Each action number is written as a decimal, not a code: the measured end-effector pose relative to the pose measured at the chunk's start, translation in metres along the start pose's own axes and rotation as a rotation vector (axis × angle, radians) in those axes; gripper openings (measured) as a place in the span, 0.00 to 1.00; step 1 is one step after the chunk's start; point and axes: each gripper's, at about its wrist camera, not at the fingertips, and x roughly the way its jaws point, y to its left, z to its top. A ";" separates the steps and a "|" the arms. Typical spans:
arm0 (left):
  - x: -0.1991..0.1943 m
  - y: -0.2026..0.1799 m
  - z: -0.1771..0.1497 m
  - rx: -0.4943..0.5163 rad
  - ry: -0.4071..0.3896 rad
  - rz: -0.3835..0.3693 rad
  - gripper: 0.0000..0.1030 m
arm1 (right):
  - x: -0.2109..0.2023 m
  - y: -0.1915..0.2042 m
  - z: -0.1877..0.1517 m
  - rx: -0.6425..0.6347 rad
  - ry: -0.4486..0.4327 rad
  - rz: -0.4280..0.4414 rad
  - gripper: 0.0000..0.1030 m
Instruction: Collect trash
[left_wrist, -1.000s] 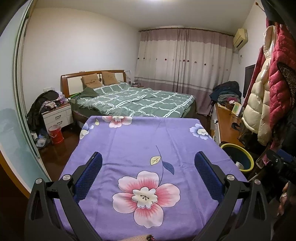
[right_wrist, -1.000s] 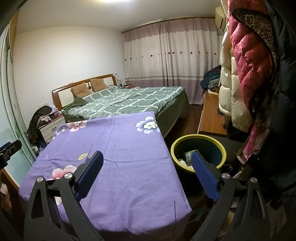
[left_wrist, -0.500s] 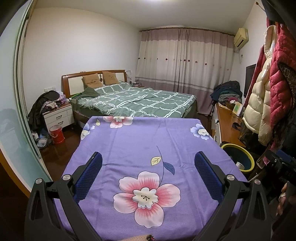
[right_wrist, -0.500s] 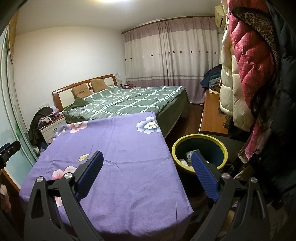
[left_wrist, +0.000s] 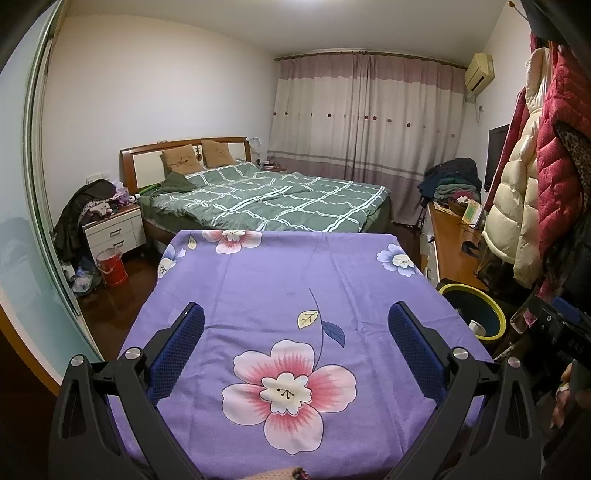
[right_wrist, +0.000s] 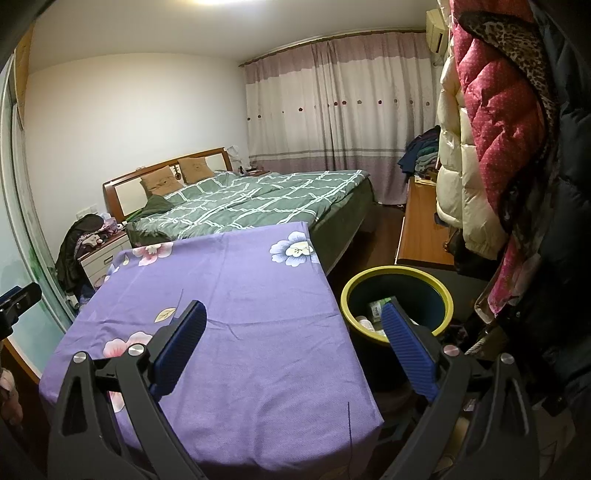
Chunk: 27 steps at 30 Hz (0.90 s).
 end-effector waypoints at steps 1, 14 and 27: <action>0.000 0.000 0.000 0.001 0.000 0.000 0.95 | 0.000 -0.001 0.000 0.003 0.000 0.000 0.88; 0.000 -0.003 -0.001 0.010 0.012 -0.009 0.95 | -0.002 -0.002 0.000 0.013 0.000 0.001 0.88; 0.002 -0.004 -0.002 0.020 0.016 -0.011 0.95 | 0.003 0.002 -0.004 0.010 0.016 -0.005 0.88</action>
